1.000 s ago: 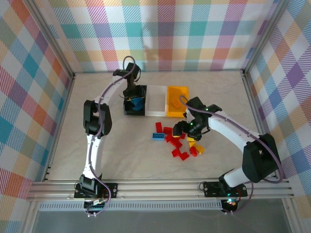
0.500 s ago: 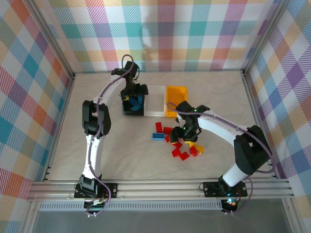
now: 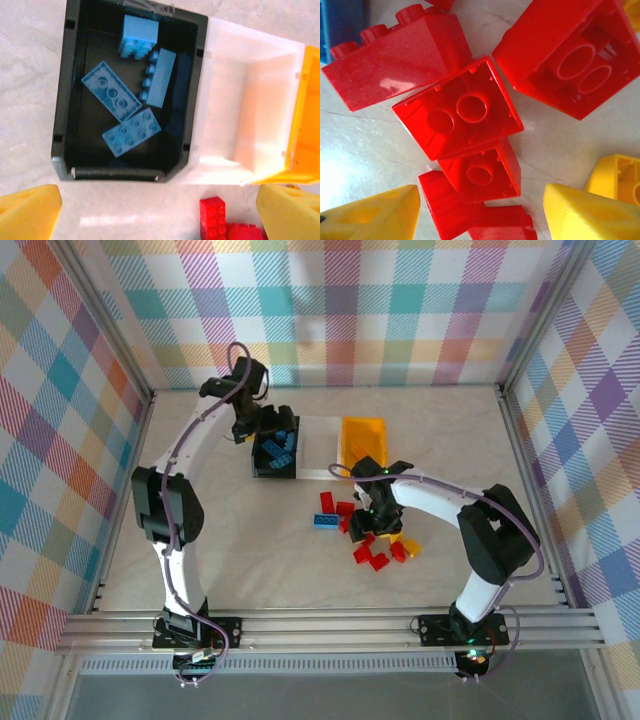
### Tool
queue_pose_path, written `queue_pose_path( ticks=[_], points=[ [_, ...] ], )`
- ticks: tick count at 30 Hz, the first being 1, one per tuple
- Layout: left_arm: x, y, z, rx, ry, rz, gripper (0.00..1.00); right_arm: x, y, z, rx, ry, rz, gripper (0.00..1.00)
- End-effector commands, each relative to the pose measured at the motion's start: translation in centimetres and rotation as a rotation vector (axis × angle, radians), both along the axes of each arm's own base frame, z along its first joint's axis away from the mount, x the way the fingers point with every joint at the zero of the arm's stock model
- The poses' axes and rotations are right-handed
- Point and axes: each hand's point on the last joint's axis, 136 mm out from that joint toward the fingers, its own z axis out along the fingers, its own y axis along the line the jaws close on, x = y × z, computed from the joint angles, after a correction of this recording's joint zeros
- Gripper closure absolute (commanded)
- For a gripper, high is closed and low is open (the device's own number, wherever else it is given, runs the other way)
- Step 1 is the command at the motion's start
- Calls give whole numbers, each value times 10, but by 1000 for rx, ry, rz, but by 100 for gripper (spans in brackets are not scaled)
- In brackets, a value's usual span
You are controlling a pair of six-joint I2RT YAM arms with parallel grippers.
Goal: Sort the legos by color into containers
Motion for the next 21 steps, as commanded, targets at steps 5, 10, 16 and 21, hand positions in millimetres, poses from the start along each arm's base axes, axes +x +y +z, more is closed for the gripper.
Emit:
queue_pose_path(
  ticks=[5,10,16,21],
  points=[
    [-36,0,15,-48,9,13,0,8,6,-12,-28,-19,63,37],
    [-56,3,16,-49,15,13,0,11,8,-20,-61,-20,96,40],
    [-71,6,14,-46,31,13,0,16,10,-26,-81,-31,98,49],
    [-79,7,16,-45,31,8,0,17,11,-18,-77,-43,88,59]
  ],
)
